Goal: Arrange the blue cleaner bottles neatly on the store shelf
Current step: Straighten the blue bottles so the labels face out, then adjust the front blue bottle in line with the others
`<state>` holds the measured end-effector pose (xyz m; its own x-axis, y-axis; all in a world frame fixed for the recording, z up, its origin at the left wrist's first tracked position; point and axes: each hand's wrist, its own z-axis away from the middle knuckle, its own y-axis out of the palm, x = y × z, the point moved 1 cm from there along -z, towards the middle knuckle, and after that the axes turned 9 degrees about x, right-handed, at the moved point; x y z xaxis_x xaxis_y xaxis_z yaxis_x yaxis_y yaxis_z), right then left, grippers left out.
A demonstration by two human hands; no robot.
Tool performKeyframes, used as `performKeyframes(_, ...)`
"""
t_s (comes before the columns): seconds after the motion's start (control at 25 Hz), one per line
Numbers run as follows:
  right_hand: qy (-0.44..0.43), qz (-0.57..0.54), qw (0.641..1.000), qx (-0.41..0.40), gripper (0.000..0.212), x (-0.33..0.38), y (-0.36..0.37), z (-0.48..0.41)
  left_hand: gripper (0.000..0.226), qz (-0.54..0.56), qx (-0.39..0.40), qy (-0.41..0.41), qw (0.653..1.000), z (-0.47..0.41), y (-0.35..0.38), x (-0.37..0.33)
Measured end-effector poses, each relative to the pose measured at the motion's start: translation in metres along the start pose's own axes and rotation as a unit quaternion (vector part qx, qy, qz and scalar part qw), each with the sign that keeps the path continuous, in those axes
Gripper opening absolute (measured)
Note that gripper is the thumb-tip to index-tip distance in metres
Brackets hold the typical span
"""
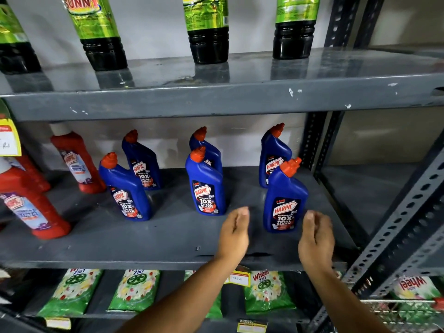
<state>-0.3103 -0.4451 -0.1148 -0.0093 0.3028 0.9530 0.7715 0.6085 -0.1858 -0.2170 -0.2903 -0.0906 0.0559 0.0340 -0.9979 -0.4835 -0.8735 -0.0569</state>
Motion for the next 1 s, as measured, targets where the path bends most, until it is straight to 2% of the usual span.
performKeyframes(0.08, -0.053, 0.024, 0.997, 0.050, 0.028, 0.005, 0.010, 0.017, 0.022, -0.005, -0.081, 0.046, 0.996, 0.011, -0.033, 0.013)
performKeyframes(0.16, -0.091, 0.059, 0.984, 0.141, 0.030, 0.009, 0.029, 0.028, 0.020, 0.010, -0.164, 0.069, 0.984, 0.017, -0.070, 0.018)
performKeyframes(0.24, -0.106, 0.084, 0.965, 0.225, 0.018, 0.016, 0.054, 0.030, 0.015, 0.018, -0.214, 0.054, 0.975, 0.008, -0.102, 0.020)
performKeyframes(0.28, -0.101, 0.080, 0.957, 0.260, 0.021, 0.020, 0.067, 0.027, 0.017, 0.010, -0.214, 0.039, 0.976, 0.000, -0.115, 0.017)
performKeyframes(0.36, -0.070, 0.078, 0.944, 0.312, 0.036, 0.029, 0.096, 0.015, 0.032, 0.006, -0.181, 0.001, 0.983, -0.021, -0.131, 0.010)
performKeyframes(0.44, -0.037, 0.093, 0.939, 0.329, 0.049, 0.038, 0.121, 0.000, 0.040, 0.059, -0.142, -0.036, 0.987, -0.042, -0.135, 0.003)
performKeyframes(0.52, 0.001, 0.084, 0.939, 0.333, 0.057, 0.044, 0.141, -0.015, 0.041, 0.100, -0.106, -0.062, 0.987, -0.056, -0.134, 0.000)
performKeyframes(0.6, 0.029, 0.061, 0.938, 0.341, 0.062, 0.046, 0.154, -0.023, 0.032, 0.101, -0.055, -0.057, 0.992, -0.062, -0.130, -0.002)
performKeyframes(0.8, 0.025, 0.055, 0.940, 0.336, 0.060, 0.039, 0.166, -0.027, 0.034, 0.078, -0.005, -0.025, 0.997, -0.060, -0.127, 0.003)
performKeyframes(1.0, 0.003, 0.062, 0.947, 0.316, 0.055, 0.031, 0.159, -0.015, 0.030, 0.081, 0.001, -0.012, 0.997, -0.045, -0.129, 0.015)
